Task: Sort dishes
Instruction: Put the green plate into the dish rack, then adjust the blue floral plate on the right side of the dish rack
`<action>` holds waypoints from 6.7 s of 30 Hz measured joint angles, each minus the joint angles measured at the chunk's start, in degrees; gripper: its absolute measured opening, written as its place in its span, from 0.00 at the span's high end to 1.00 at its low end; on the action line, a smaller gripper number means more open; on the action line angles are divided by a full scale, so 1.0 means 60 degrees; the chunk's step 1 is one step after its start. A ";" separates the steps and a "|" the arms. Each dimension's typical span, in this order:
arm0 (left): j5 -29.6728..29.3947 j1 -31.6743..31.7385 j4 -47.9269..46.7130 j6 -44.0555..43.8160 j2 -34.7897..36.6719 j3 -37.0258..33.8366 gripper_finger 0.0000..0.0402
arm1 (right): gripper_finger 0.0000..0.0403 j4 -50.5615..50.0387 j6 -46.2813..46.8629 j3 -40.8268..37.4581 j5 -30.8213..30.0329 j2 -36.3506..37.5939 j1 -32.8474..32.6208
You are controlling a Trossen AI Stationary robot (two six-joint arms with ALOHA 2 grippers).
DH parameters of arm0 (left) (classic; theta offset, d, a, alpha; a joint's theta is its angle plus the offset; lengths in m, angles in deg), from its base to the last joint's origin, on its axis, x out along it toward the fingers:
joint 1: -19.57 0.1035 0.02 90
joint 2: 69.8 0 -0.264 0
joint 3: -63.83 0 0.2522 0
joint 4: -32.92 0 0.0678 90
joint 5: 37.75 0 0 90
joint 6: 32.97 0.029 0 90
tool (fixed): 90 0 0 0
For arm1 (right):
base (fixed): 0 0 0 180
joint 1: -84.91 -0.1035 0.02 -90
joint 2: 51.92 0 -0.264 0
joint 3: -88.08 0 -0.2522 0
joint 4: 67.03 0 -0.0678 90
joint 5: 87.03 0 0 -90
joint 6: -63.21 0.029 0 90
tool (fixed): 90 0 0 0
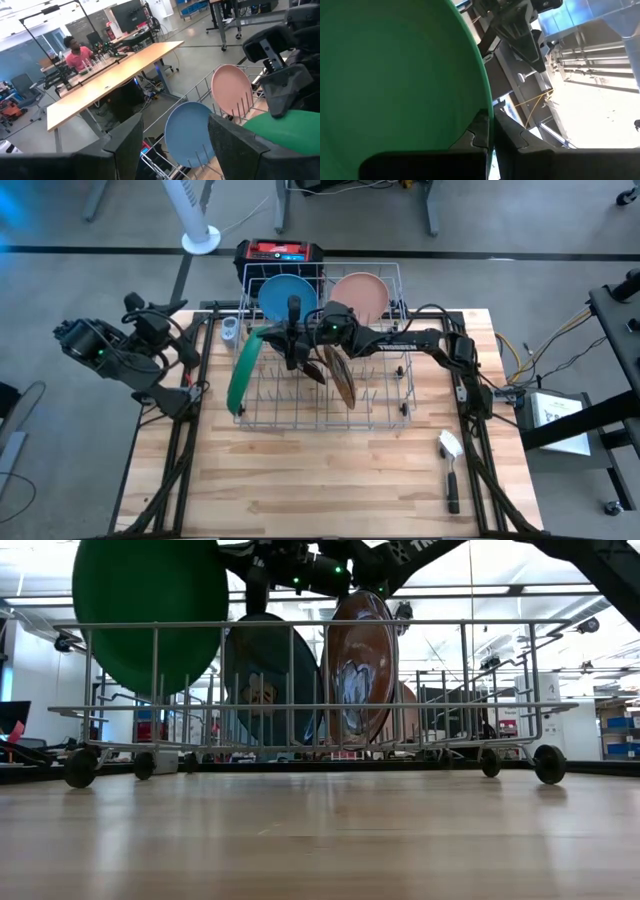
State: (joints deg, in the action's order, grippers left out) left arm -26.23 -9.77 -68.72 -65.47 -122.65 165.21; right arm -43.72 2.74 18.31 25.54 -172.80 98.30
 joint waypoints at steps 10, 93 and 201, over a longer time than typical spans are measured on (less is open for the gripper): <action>0.0010 0.0000 0.0003 -0.0001 -0.0145 0.0000 0.47 | 1.00 -0.0956 -0.0768 0.0253 0.0185 0.0006 0.0000; -0.1064 0.0000 0.0072 0.0222 -0.0557 0.0018 0.47 | 0.55 -0.2867 -0.0075 0.0408 -0.2116 0.0047 -0.0087; -0.0289 -0.0001 -0.0358 -0.0002 -0.0940 -0.0018 0.47 | 0.37 -1.0634 0.8588 -0.0204 -0.5515 0.3235 -0.1960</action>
State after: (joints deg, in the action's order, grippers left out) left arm -27.96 -9.78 -70.86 -65.48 -128.28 165.10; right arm -107.52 54.27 17.08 -7.55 -153.39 86.54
